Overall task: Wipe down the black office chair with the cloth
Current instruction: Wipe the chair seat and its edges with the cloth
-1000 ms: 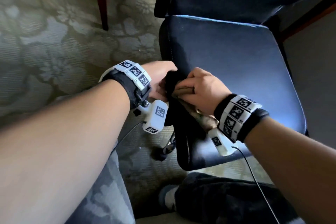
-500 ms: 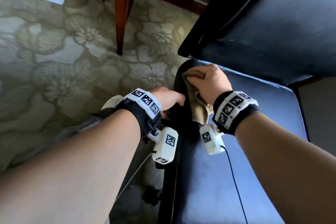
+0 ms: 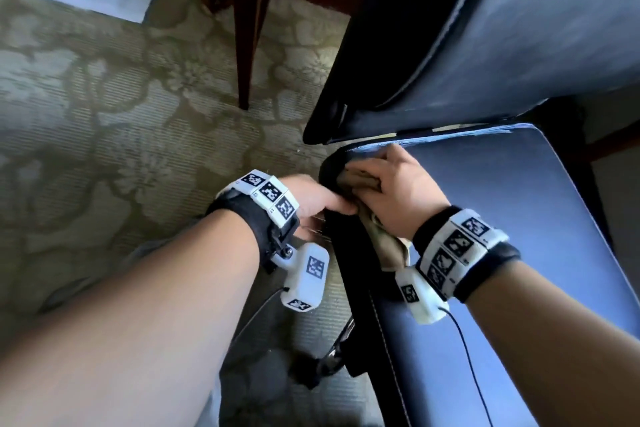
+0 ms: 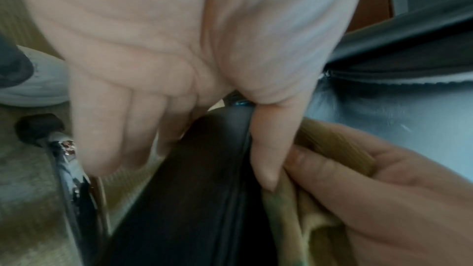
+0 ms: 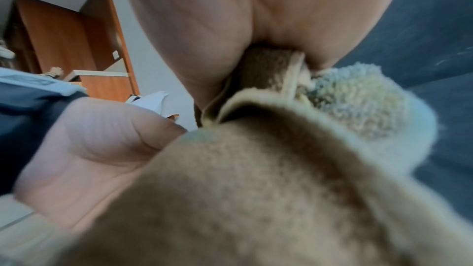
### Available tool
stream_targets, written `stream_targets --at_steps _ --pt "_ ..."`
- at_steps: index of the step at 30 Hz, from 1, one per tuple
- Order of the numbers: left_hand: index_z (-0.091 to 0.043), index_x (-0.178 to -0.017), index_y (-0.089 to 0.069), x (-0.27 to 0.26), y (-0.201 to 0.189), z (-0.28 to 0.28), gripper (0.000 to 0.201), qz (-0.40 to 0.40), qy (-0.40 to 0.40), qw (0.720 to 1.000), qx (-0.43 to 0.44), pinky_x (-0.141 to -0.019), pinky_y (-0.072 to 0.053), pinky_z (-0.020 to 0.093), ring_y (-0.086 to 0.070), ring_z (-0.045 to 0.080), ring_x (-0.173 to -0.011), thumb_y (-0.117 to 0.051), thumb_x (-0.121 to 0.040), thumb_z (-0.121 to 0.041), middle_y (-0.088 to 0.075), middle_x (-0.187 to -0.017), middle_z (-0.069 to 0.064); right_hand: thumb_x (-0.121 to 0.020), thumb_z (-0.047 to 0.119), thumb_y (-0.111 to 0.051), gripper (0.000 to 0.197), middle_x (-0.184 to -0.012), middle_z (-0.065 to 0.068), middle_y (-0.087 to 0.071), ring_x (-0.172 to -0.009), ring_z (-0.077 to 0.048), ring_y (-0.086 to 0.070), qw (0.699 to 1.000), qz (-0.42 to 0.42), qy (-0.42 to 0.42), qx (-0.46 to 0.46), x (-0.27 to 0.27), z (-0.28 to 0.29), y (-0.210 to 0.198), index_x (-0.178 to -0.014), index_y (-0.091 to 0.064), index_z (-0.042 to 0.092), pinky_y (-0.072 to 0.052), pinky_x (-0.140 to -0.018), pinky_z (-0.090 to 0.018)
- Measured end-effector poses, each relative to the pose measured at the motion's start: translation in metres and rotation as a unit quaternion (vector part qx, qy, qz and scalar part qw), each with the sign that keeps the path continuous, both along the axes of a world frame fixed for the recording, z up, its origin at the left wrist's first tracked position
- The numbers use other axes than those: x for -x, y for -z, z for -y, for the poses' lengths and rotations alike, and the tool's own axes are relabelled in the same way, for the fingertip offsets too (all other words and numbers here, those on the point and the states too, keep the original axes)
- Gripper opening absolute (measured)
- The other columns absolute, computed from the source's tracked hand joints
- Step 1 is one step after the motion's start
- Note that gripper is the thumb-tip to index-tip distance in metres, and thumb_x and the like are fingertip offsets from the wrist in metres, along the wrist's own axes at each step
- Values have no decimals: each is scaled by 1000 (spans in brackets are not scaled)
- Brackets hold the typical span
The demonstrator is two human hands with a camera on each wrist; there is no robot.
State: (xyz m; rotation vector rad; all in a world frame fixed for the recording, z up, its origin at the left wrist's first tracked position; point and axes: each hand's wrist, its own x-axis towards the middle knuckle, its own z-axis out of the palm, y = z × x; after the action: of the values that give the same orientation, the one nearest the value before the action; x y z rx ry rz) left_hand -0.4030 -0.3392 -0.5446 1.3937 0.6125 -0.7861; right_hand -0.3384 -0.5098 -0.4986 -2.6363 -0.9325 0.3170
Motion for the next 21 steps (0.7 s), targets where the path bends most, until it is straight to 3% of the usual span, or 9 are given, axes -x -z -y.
stream_targets --at_steps 2,3,7,10,13,16,18,21 --pt "-4 -106 -76 -6 4 -4 74 30 -40 999 -17 -93 -62 51 -78 29 -90 -96 -44 -38 -81 -97 14 -86 27 -68 38 -112 -7 -59 -95 -18 -54 1000 3 7 13 -14 -15 2 -123 -74 25 -44 -99 -24" --pt "-3 -107 -76 -7 6 -6 76 36 -50 998 -16 -93 -62 53 -79 30 -93 -97 -42 -37 -81 -98 15 -85 33 -62 39 -114 -6 -62 -96 -18 -53 1000 0 16 19 -18 -21 3 -121 -74 26 -46 -100 -27" --pt "-3 -107 -77 -12 13 -11 86 36 -12 999 -13 -98 -60 51 -78 32 -100 -97 -35 -43 -80 -101 15 -88 33 -61 34 -113 -10 -55 -106 -34 -59 994 -6 106 19 -6 -31 5 -118 -73 24 -49 -101 -41" --pt "-4 -111 -76 -11 13 -15 70 45 10 998 -31 -94 -63 47 -77 30 -102 -96 -54 -38 -79 -109 15 -83 34 -57 36 -112 -7 -52 -106 -35 -58 997 -14 70 36 6 -32 4 -116 -73 27 -50 -99 -40" --pt "-1 -106 -77 -6 12 -19 49 36 -3 999 -10 -91 -64 45 -79 29 -93 -97 -66 -21 -80 -98 16 -92 28 -66 34 -116 -6 -56 -107 -28 -60 997 -9 65 39 3 -26 0 -126 -71 27 -46 -97 -28" --pt "-2 -108 -78 0 7 -24 68 47 -2 999 -2 -97 -61 51 -79 33 -97 -98 -48 -28 -81 -97 15 -91 25 -68 39 -117 -4 -61 -108 -27 -61 997 12 73 29 14 -24 -4 -130 -69 28 -44 -89 -25" --pt "-3 -110 -78 -4 12 -26 82 59 2 998 -10 -101 -57 58 -77 38 -103 -92 -34 -32 -80 -101 18 -88 21 -68 39 -114 -5 -61 -107 -32 -60 999 15 32 26 27 -22 -3 -126 -70 30 -50 -92 -34" --pt "-2 -109 -77 -9 16 -25 84 58 28 997 -35 -105 -55 58 -76 40 -105 -90 -32 -32 -79 -103 19 -92 23 -64 41 -117 -4 -58 -110 -34 -55 999 6 11 38 39 -9 -1 -131 -67 33 -50 -98 -42"
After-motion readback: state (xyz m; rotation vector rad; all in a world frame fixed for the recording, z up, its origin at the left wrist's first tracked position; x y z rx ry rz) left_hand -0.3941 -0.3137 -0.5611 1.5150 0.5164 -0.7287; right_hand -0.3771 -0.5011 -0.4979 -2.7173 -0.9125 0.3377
